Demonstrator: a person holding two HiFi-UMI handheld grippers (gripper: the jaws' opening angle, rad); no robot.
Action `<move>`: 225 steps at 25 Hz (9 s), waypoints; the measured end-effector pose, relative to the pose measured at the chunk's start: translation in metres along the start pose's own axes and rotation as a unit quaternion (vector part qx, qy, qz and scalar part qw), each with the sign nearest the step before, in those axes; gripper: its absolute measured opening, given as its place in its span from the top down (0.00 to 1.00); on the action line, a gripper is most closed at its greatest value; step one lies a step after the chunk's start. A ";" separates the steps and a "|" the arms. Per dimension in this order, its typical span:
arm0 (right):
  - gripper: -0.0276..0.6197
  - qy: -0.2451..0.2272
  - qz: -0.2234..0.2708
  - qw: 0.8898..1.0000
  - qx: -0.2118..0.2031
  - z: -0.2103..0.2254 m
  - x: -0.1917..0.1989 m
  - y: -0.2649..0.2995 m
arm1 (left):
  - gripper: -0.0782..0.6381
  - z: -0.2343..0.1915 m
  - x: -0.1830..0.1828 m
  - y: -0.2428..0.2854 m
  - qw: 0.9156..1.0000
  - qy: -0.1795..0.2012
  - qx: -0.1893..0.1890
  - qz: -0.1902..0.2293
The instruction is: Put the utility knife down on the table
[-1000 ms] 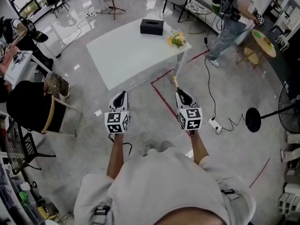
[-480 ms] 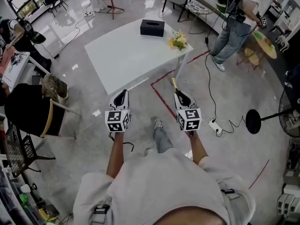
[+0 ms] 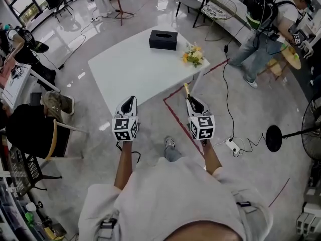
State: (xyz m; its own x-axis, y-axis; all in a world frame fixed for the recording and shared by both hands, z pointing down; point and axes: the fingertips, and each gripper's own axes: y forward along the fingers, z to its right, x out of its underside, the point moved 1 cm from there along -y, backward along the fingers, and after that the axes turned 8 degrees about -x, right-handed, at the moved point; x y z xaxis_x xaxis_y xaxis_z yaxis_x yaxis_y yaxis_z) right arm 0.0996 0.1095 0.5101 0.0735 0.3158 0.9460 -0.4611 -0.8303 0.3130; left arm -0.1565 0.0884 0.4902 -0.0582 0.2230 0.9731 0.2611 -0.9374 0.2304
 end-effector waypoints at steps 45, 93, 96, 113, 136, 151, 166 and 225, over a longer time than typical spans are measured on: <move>0.83 0.004 -0.021 0.999 -0.027 0.129 -0.058 0.206 | 0.86 -0.036 -0.043 0.241 1.000 0.001 -0.006 -0.017; 0.83 0.011 -0.055 0.997 -0.052 0.169 -0.086 0.341 | 0.86 -0.064 -0.029 0.372 0.997 -0.026 0.013 -0.077; 0.83 0.014 -0.069 0.996 -0.056 0.168 -0.076 0.341 | 0.86 -0.063 -0.020 0.370 0.996 -0.031 0.012 -0.087; 0.83 0.035 -0.141 0.987 -0.075 0.157 -0.014 0.333 | 0.86 -0.046 0.036 0.350 0.987 -0.053 0.014 -0.150; 0.83 0.017 -0.228 0.965 -0.127 0.137 0.047 0.382 | 0.86 -0.045 0.060 0.338 0.982 -0.067 0.004 -0.174; 0.83 -0.010 -0.300 0.940 -0.162 0.125 0.077 0.426 | 0.86 -0.047 0.063 0.338 0.981 -0.071 -0.001 -0.180; 0.83 -0.032 -0.328 0.931 -0.159 0.121 0.090 0.430 | 0.86 -0.045 0.062 0.341 0.981 -0.073 0.004 -0.178; 0.91 -0.024 -0.041 0.997 -0.061 0.155 -0.099 0.340 | 0.86 -0.067 -0.043 0.332 0.998 -0.040 -0.011 -0.046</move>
State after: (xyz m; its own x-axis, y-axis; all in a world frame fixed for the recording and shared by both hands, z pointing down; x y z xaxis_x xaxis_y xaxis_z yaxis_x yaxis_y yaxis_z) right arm 0.0729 -0.2751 0.5363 0.1558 0.3555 0.9216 -0.5556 -0.7399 0.3794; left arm -0.1315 -0.2507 0.5249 -0.0035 0.3290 0.9443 0.2368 -0.9172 0.3205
